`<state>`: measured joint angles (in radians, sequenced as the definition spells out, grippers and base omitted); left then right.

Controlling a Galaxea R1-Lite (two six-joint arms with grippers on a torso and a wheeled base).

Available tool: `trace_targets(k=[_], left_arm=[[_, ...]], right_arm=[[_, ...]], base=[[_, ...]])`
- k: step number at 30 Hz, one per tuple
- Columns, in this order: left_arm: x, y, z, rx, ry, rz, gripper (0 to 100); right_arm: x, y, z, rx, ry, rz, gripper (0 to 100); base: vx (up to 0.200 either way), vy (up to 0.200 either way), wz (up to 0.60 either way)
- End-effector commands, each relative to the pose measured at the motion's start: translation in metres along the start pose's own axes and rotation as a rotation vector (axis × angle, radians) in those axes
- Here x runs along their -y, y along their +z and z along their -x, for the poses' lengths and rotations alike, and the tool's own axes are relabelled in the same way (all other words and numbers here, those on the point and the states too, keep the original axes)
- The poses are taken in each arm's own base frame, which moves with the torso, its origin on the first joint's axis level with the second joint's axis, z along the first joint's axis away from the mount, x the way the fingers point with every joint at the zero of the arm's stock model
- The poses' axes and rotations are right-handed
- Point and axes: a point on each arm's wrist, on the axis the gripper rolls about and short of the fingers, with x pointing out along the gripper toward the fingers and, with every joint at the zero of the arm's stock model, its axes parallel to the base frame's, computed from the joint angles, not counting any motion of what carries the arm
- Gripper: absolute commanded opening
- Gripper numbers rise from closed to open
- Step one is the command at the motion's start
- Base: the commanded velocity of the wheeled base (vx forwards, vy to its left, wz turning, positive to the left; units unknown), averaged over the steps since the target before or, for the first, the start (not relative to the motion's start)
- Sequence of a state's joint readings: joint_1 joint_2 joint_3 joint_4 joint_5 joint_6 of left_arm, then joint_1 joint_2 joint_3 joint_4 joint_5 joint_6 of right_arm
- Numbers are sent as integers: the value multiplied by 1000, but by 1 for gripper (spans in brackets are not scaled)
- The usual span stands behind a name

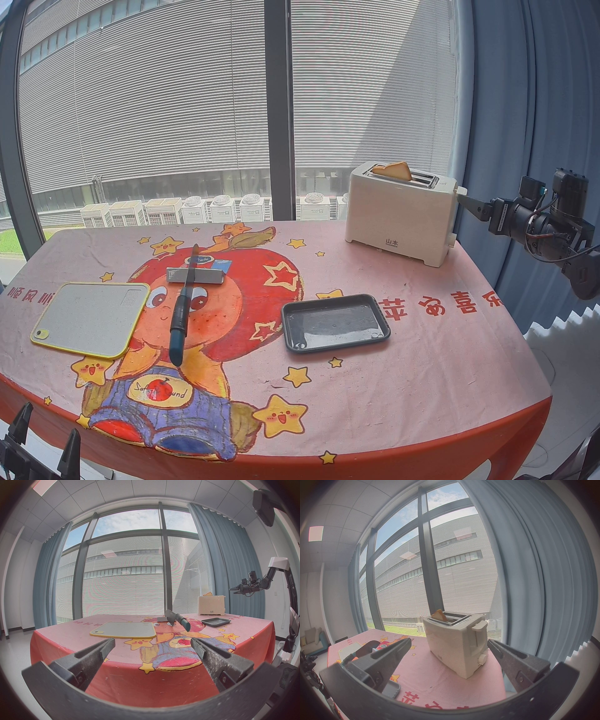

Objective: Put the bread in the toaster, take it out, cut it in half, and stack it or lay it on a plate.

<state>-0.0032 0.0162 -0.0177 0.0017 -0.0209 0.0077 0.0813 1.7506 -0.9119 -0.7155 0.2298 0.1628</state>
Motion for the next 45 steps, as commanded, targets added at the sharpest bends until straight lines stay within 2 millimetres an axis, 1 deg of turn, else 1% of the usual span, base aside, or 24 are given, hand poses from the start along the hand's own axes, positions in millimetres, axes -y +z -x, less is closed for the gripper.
trace_targets(k=[1, 5, 7, 9, 11, 13, 20, 22, 24, 28, 29, 34, 41, 43, 45], left_arm=[[0, -5, 0, -1, -1, 2, 100], [0, -5, 0, -1, 1, 0, 100], [0, -5, 0, -1, 1, 2, 100], [0, -5, 0, -1, 1, 3, 100], [0, -5, 0, -1, 1, 3, 100], [0, -5, 0, -1, 1, 2, 100], [0, -5, 0, -1, -1, -2, 100], [0, -5, 0, -1, -1, -2, 100], [0, -5, 0, -1, -1, -2, 100], [0, -5, 0, -1, -1, -3, 100], [0, -5, 0, -1, -1, -3, 100], [0, -5, 0, -1, -1, -2, 100], [0, -5, 0, -1, -1, 0, 100], [0, -5, 0, -1, -1, 2, 100], [0, -5, 0, -3, -1, 2, 100]], right_arm=[[-6, -3, 8, -12, 15, 5, 100], [-8, -3, 7, -10, 23, 11, 100], [-11, 3, 8, 8, 33, 18, 100], [-12, 9, 7, 28, 34, 31, 100], [-11, 11, 7, 30, 33, 40, 100], [-10, 17, 6, 33, 26, 61, 100], [-5, 47, 2, 18, 6, 71, 100], [-5, 52, 0, 8, 4, 90, 100], [-5, 52, -2, -6, 6, 104, 100], [-5, 52, -13, -22, 40, 144, 100], [-2, 49, -23, -32, 55, 178, 100], [3, 39, -48, -57, 76, 249, 100], [6, 26, -87, -68, 97, 255, 100], [6, 25, -94, -66, 103, 256, 100], [5, 22, -98, -82, 108, 253, 100]], base=[[0, 0, 0], [0, 0, 0], [0, 0, 0], [200, 0, 0], [200, 0, 0], [200, 0, 0], [0, 0, 0], [0, 0, 0], [0, 0, 0], [0, 0, 0], [0, 0, 0], [0, 0, 0], [0, 0, 0], [0, 0, 0], [200, 0, 0]])
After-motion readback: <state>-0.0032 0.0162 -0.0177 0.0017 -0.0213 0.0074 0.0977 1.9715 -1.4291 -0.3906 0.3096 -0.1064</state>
